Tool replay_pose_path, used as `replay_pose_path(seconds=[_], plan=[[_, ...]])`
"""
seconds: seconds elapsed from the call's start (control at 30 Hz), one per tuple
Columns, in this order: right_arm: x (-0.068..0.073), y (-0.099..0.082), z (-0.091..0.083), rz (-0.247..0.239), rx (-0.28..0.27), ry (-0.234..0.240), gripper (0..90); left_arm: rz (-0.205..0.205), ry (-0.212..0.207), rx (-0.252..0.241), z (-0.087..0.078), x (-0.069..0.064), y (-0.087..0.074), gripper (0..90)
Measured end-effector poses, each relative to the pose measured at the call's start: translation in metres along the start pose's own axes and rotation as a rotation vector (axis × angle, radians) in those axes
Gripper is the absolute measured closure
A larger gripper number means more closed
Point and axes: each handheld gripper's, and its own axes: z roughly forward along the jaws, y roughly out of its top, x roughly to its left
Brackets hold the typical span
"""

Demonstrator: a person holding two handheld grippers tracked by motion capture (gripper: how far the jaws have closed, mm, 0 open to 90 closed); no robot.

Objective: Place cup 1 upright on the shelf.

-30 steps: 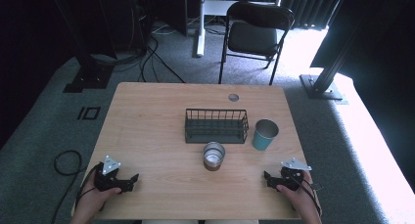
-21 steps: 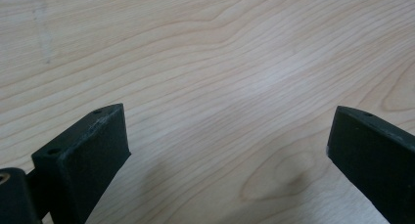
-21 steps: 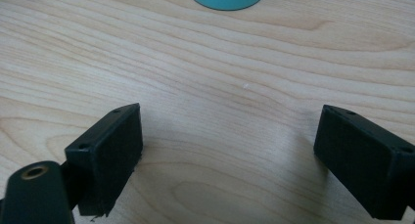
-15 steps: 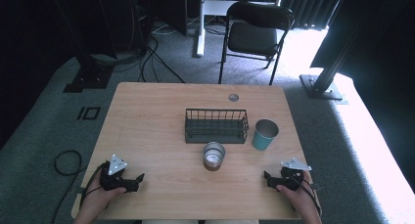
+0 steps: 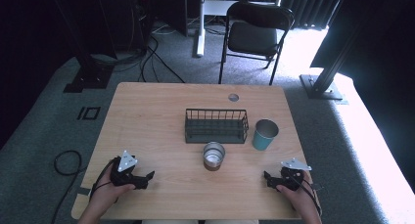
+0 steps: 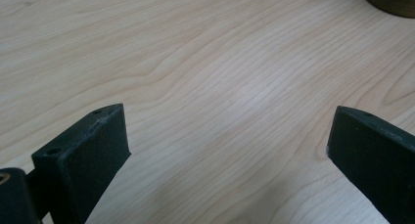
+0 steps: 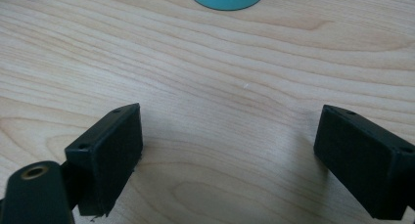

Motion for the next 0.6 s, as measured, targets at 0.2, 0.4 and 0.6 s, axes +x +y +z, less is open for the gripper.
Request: replay_pose_path(seconds=[0.2, 0.4, 0.6], plan=[[0.000, 0.000, 0.000, 0.000, 0.000, 0.000, 10.2, 0.030, -0.028, -0.009, 0.006, -0.009, 0.009, 2.6], [0.000, 0.000, 0.000, 0.000, 0.000, 0.000, 10.2, 0.056, -0.059, -0.025, 0.009, -0.018, 0.017, 2.6], [0.000, 0.000, 0.000, 0.000, 0.000, 0.000, 10.2, 0.073, -0.094, -0.040, 0.014, -0.024, 0.024, 2.6]])
